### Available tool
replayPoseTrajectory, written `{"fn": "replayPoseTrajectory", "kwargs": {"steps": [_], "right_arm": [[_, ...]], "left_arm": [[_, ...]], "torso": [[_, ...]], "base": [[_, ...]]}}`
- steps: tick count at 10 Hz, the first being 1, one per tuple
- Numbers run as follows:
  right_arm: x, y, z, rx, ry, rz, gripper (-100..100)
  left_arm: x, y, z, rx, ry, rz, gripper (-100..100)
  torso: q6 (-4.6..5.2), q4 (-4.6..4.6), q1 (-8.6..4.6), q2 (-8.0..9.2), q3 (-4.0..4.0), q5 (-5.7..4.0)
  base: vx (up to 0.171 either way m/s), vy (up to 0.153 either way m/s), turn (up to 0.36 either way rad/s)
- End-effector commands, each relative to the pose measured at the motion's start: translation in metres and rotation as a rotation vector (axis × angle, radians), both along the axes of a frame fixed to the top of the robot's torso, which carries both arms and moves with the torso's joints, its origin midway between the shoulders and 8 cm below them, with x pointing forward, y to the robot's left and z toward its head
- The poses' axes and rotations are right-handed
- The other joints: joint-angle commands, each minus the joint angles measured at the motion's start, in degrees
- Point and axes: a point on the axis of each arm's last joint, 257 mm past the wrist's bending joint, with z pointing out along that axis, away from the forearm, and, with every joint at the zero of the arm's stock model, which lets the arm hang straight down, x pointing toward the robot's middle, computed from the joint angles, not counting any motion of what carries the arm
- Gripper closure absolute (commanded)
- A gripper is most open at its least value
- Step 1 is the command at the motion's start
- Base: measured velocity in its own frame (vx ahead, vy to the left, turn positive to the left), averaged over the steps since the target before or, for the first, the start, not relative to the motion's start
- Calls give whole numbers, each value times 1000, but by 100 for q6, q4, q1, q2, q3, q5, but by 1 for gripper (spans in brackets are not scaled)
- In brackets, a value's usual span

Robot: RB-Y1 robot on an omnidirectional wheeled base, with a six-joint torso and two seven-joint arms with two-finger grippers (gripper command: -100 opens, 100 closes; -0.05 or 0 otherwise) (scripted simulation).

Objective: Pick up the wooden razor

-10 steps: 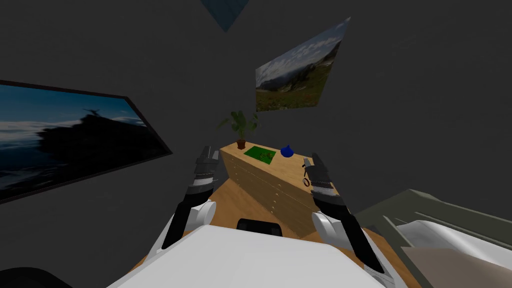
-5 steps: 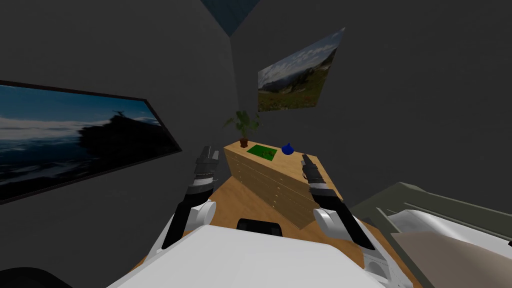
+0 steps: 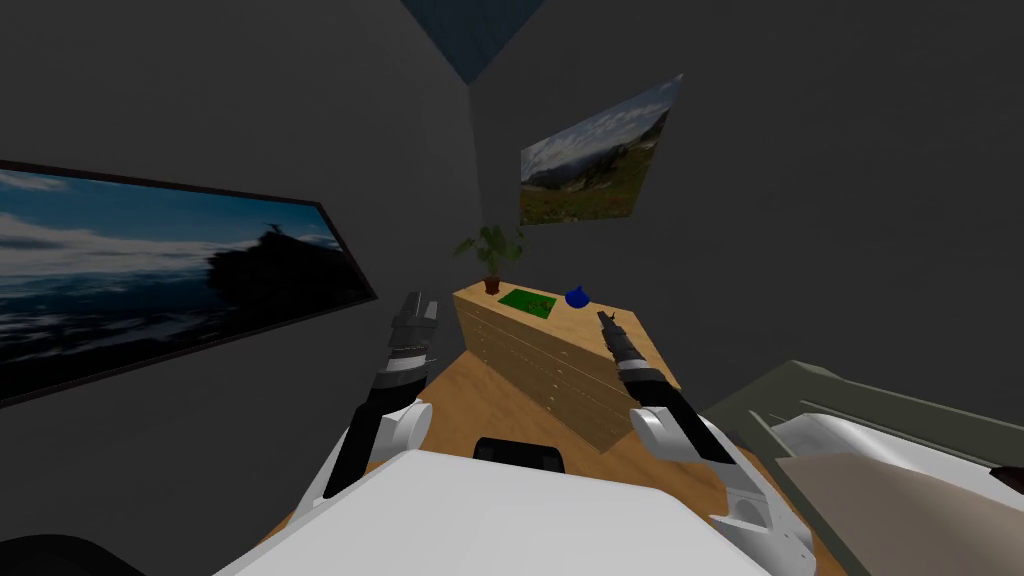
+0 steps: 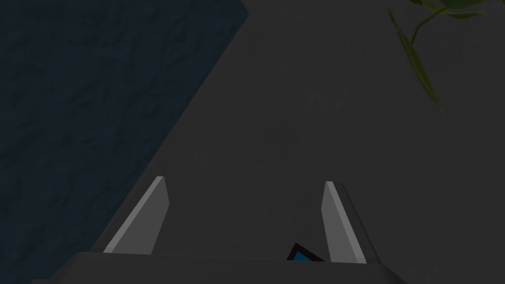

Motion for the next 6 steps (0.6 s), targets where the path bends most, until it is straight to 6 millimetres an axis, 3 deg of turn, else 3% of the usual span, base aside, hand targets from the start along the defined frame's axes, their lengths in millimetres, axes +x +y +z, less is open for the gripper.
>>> {"fn": "replayPoseTrajectory", "kwargs": {"steps": [1,4,6], "right_arm": [[14,-14,-18,-65,65,-25,-100],[23,-29,-40,-110,140,-52,-100],[35,-57,-60,-196,227,-93,-100]], "left_arm": [[0,0,0,0,0,0,0],[0,0,0,0,0,0,0],[0,0,0,0,0,0,0]], "torso": [[0,0,0,0,0,0],[0,0,3,-3,-1,1],[0,-2,0,-12,-6,0]], "base": [[-74,48,54],[-50,44,26],[-34,47,72]]}}
